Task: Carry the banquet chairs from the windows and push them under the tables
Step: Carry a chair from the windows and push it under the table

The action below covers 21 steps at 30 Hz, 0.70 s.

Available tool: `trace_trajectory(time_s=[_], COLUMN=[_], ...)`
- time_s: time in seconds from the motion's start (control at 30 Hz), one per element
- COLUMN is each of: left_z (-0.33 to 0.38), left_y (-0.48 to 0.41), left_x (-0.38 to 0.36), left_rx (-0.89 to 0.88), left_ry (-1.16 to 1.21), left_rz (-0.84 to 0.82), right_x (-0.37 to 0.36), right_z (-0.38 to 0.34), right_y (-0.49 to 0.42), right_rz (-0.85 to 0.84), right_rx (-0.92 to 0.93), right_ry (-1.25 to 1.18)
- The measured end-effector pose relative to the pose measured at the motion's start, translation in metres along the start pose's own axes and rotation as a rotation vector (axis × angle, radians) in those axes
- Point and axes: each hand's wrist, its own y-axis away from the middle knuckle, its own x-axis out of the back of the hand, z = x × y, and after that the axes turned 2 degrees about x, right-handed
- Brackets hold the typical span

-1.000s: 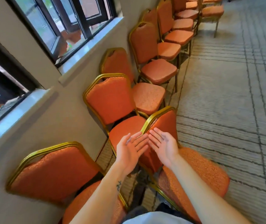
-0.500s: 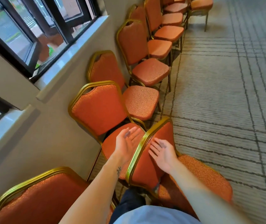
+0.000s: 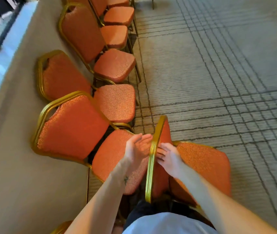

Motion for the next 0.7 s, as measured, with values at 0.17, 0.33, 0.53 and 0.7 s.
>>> trace_trajectory(time_s=[0.17, 0.33, 0.53, 0.7], left_z=[0.005, 0.004, -0.025, -0.055], left_y=[-0.007, -0.001, 0.009, 0.012], left_x=[-0.012, -0.064, -0.151, -0.222], left_rx=[0.028, 0.019, 0.016, -0.067], left_ry=[-0.159, -0.389, -0.538, -0.734], left_rz=[-0.074, -0.262, -0.382, -0.483], right_x=[0.009, 0.045, 0.103, 0.159], right_z=[-0.001, -0.015, -0.048, -0.070], right_y=[0.009, 0.035, 0.085, 0.113], right_rz=[0.051, 0.136, 0.253, 0.349], right_rx=[0.084, 0.225, 0.387, 0.443], right_ry=[-0.016, -0.021, -0.031, -0.091])
